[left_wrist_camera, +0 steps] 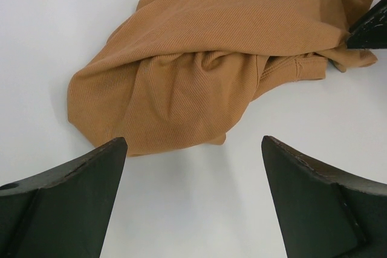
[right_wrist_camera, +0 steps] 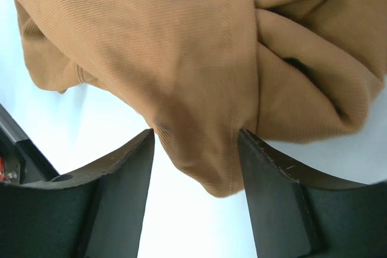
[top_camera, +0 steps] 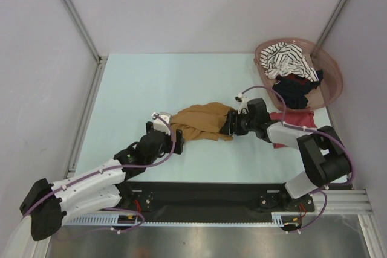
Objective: Fold and stack the tank tops
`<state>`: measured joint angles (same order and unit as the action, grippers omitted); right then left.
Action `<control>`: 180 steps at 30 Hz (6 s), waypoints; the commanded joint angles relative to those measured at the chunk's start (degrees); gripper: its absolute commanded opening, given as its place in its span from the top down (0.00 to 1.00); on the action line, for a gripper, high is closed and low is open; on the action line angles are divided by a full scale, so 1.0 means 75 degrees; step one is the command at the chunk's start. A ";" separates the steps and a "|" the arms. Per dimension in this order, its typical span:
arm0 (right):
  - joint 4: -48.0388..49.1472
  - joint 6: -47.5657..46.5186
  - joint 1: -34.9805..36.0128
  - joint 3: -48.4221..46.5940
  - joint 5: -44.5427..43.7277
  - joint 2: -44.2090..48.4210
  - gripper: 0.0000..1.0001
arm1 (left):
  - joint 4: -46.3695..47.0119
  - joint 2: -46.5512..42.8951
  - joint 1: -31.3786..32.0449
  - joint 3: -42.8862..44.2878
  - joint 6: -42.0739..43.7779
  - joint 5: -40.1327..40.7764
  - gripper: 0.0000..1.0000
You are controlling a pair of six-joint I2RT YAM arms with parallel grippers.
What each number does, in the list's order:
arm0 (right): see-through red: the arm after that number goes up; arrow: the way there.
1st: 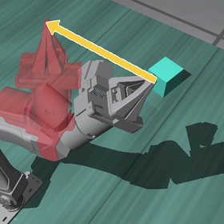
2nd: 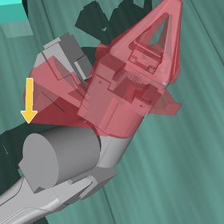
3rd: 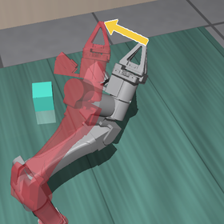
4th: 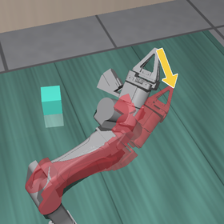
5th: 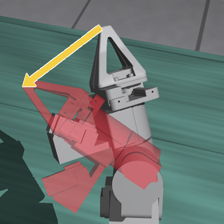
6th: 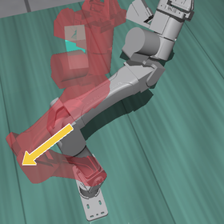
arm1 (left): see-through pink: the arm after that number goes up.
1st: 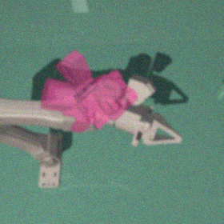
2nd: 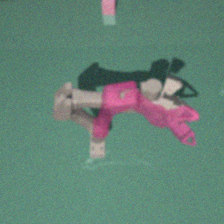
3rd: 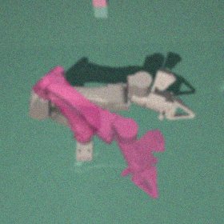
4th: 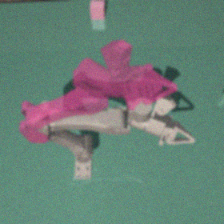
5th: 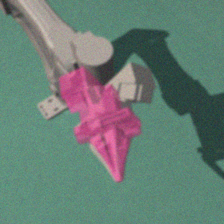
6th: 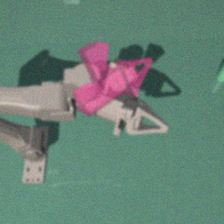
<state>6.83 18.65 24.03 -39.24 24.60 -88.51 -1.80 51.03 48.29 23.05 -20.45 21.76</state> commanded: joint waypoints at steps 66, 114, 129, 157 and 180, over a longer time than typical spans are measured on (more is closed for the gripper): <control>-0.3958 0.0407 -0.0673 -0.6709 -0.0151 0.1208 1.00 | -0.0566 0.1279 0.0991 0.1495 -0.1303 0.0224 0.00; -0.5952 0.0792 -0.0239 -0.5753 -0.0833 0.3399 1.00 | -0.5330 0.0191 -0.2476 0.5531 -0.0731 -0.1762 1.00; -0.1908 0.1556 -0.0930 -0.1177 0.0060 0.1854 0.92 | -0.2115 0.3238 -0.4025 0.3489 -0.1317 -0.3840 1.00; -0.0737 0.1274 -0.1739 -0.0802 0.0657 -0.0256 0.50 | -0.2654 0.2444 -0.3546 0.3654 -0.1269 -0.1823 0.14; -0.0231 0.1556 -0.2336 -0.0311 0.0822 0.0011 1.00 | -0.2725 0.0942 -0.2563 0.2494 -0.1515 -0.2526 0.16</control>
<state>4.43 31.27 8.84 -42.63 31.92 -93.54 -23.24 57.93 26.30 42.37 -30.33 4.97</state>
